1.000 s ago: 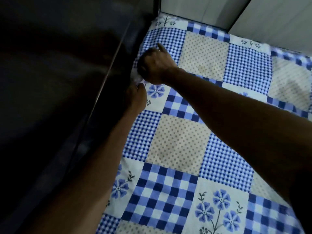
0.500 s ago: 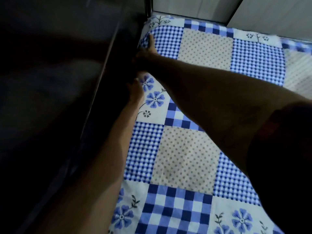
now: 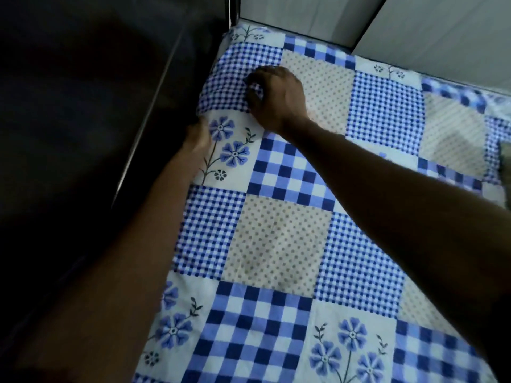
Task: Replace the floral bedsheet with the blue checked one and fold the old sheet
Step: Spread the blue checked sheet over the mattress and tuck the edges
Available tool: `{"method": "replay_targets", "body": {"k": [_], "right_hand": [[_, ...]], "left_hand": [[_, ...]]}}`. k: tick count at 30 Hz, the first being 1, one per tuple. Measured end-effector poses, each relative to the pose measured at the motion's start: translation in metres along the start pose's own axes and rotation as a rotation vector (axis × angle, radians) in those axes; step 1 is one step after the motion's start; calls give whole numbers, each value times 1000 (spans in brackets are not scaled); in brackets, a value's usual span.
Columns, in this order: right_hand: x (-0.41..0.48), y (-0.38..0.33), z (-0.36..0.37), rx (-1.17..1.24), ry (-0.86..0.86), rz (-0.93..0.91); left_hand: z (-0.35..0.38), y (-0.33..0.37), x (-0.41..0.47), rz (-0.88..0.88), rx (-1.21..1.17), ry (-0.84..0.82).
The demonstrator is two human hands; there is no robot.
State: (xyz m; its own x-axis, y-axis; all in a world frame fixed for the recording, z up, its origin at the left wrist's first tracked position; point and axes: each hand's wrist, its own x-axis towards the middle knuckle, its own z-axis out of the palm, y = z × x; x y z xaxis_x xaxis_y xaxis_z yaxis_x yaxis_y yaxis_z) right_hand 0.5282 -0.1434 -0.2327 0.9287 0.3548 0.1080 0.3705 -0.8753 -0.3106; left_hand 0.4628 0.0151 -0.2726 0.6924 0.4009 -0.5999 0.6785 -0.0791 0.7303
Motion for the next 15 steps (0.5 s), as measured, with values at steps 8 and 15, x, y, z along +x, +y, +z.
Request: {"method": "replay_targets", "body": {"k": [8,15], "right_hand": [[-148,-53,23,34,-161,265],[-372,-170,44,136,-286,-58]], "left_hand": [[-47,-91,-122,742,234,203],[-103,-239,-243,981,757,135]]}}
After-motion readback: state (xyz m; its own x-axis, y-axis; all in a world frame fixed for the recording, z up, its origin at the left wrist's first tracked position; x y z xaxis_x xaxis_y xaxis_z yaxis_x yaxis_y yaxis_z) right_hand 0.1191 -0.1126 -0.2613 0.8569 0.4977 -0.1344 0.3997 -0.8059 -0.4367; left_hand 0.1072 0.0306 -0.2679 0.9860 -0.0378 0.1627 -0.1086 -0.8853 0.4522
